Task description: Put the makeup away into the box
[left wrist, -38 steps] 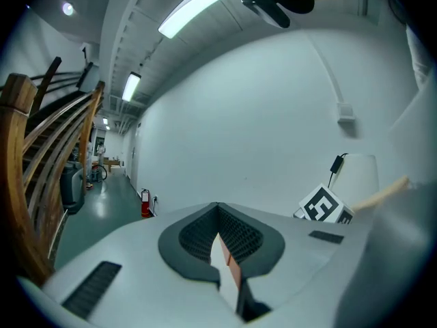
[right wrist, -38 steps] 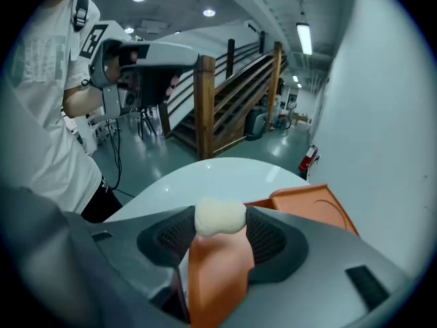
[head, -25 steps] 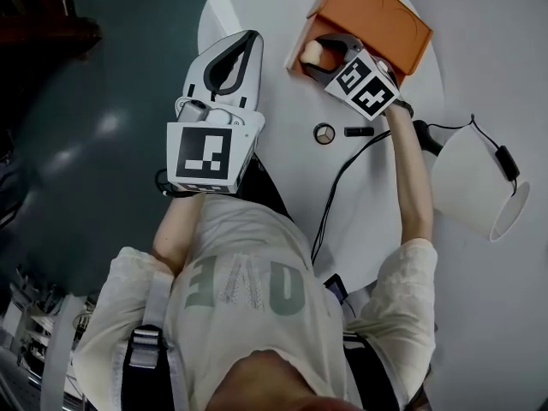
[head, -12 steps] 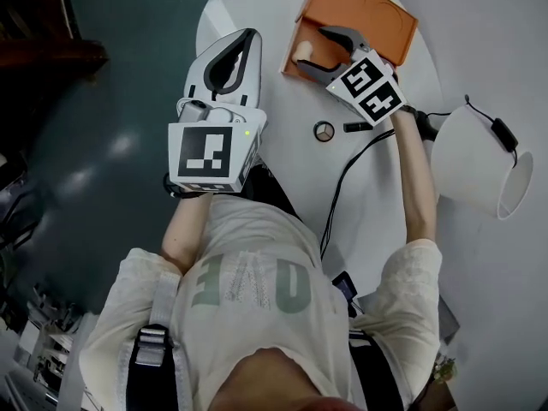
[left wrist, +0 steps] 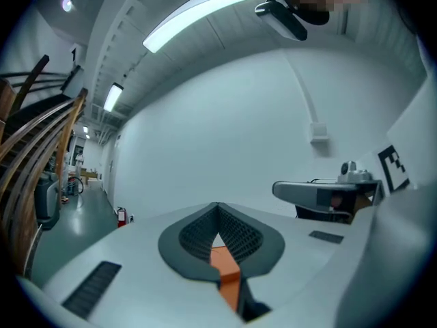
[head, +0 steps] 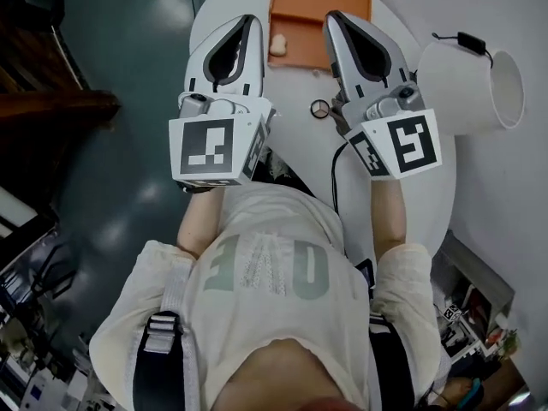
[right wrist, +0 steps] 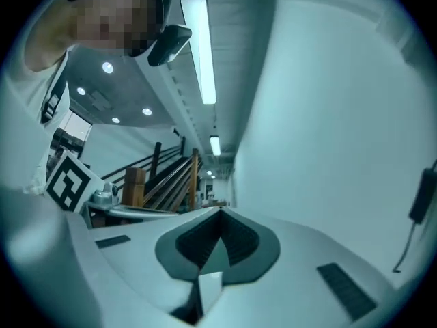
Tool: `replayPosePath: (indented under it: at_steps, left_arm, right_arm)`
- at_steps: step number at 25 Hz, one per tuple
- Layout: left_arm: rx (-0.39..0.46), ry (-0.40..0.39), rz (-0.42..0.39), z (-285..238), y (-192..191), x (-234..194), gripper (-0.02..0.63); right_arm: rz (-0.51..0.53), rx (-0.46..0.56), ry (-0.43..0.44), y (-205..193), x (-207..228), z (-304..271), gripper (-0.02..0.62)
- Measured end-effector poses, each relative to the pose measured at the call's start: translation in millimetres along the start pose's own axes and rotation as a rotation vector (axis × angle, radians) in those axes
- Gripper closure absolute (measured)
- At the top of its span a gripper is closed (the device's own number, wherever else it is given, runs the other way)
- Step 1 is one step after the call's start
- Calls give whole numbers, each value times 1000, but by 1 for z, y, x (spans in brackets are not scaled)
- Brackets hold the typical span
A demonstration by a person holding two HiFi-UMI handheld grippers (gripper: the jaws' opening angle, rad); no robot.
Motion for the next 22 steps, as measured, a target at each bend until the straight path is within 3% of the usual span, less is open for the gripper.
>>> replayPosePath:
  at_steps: [4, 10, 14, 17, 18, 19, 22]
  left_arm:
    - [31, -52, -28, 15, 10, 23, 598]
    - [52, -76, -45, 21, 16, 37, 598]
    - [54, -72, -48, 22, 13, 37, 598]
    - [21, -68, -68, 17, 0, 40, 598]
    - [10, -70, -71, 16, -5, 40, 598]
    - [2, -73, -70, 16, -8, 41, 598]
    - [-17, -82, -70, 18, -16, 44, 598]
  right_arm:
    - [-57, 84, -138, 12, -7, 54, 591]
    - [-60, 103, -225, 16, -5, 87, 591]
    - [-40, 13, -223, -9, -4, 80, 591]
    - [-107, -79, -217, -45, -4, 77, 583]
    - [-128, -114, -217, -58, -5, 75, 562]
    - [-144, -152, -219, -72, -5, 73, 491]
    - [-186, -294, -231, -130, -7, 66, 380]
Point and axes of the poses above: the fingertips, and each gripper's own axes: z backward along the fingers, x to its right, y out of its top, the point moved 3 cm from there along z, backward along the fingers, and after that the axes turned 12 degrees about -x, right-handed, at the moved point
